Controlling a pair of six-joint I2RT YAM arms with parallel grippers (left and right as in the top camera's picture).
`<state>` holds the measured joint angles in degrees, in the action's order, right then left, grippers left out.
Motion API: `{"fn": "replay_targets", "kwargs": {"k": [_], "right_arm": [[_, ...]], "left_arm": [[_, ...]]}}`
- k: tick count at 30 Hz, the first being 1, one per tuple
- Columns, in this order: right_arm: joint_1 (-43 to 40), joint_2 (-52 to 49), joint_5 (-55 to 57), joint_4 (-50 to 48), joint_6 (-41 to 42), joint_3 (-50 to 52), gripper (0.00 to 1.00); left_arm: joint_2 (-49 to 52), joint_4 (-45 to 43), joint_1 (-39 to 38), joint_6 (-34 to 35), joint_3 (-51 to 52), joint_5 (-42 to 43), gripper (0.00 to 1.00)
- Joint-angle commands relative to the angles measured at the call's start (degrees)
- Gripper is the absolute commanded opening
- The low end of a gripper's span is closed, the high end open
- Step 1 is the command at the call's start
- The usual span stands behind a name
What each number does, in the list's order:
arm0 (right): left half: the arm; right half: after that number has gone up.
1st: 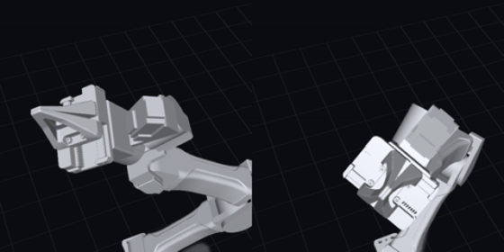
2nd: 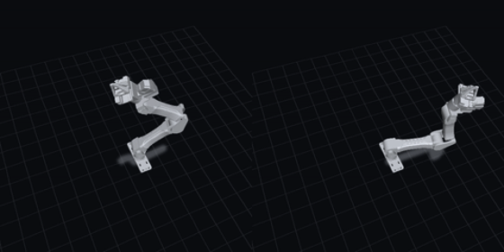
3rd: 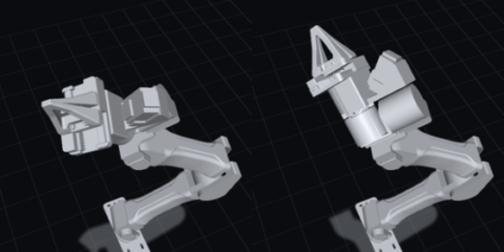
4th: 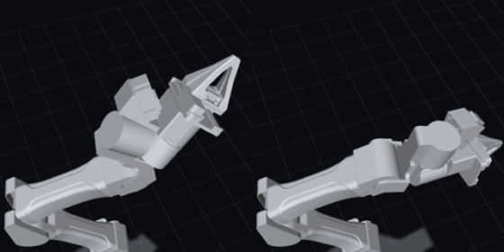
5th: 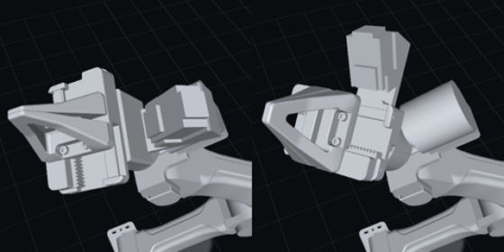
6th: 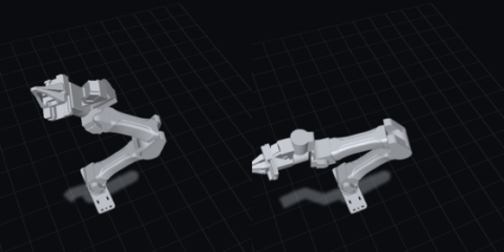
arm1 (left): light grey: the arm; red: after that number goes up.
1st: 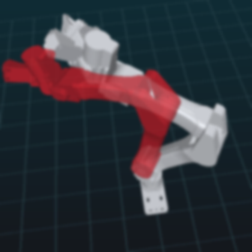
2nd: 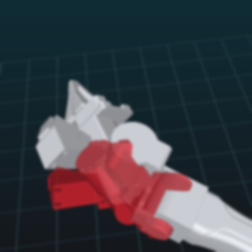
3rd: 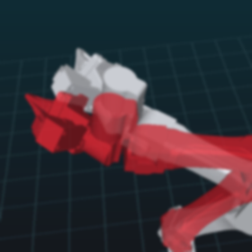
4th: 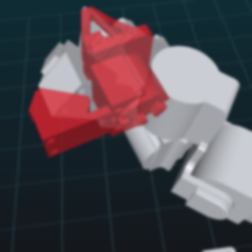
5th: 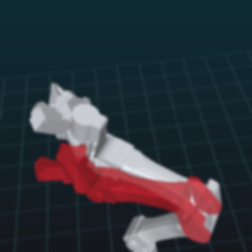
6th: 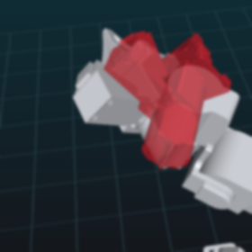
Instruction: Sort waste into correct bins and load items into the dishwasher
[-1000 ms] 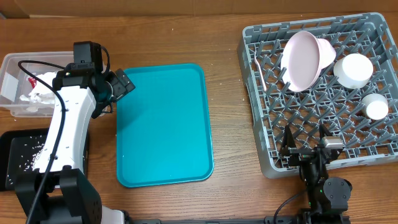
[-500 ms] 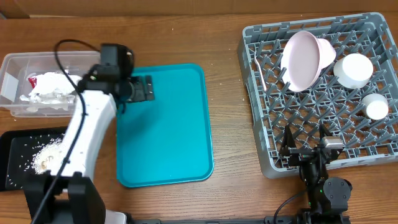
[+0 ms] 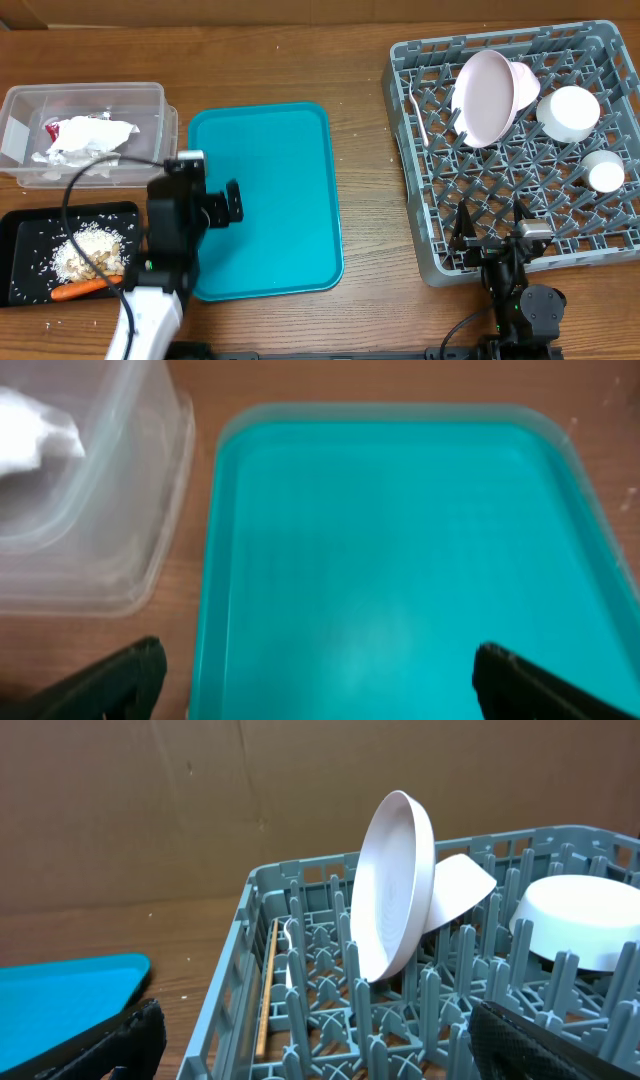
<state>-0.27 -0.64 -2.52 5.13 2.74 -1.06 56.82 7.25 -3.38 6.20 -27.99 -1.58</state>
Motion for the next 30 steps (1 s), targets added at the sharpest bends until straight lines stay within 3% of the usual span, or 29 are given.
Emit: {"fn": "replay_targets", "kwargs": {"k": [1, 7, 12, 19, 30], "right_arm": [[0.3, 0.5, 0.5, -0.4, -0.2, 0.6, 1.0], [0.3, 0.5, 0.5, -0.4, -0.2, 0.6, 1.0], [0.3, 0.5, 0.5, -0.4, -0.2, 0.6, 1.0], [0.3, 0.5, 0.5, -0.4, -0.2, 0.6, 1.0], [0.3, 0.5, 0.5, -0.4, -0.2, 0.6, 1.0]], "left_arm": [[-10.1, -8.9, 0.1, -0.9, 12.5, -0.2, 1.0], [-16.0, -16.8, 0.1, -0.9, 22.3, -0.3, 1.0], [-25.1, -16.9, 0.1, -0.9, 27.8, -0.4, 1.0], [-36.0, -2.9, 0.3, -1.2, 27.7, -1.8, 1.0], [-47.5, -3.0, 0.3, -1.8, 27.7, -1.8, 1.0]]}}
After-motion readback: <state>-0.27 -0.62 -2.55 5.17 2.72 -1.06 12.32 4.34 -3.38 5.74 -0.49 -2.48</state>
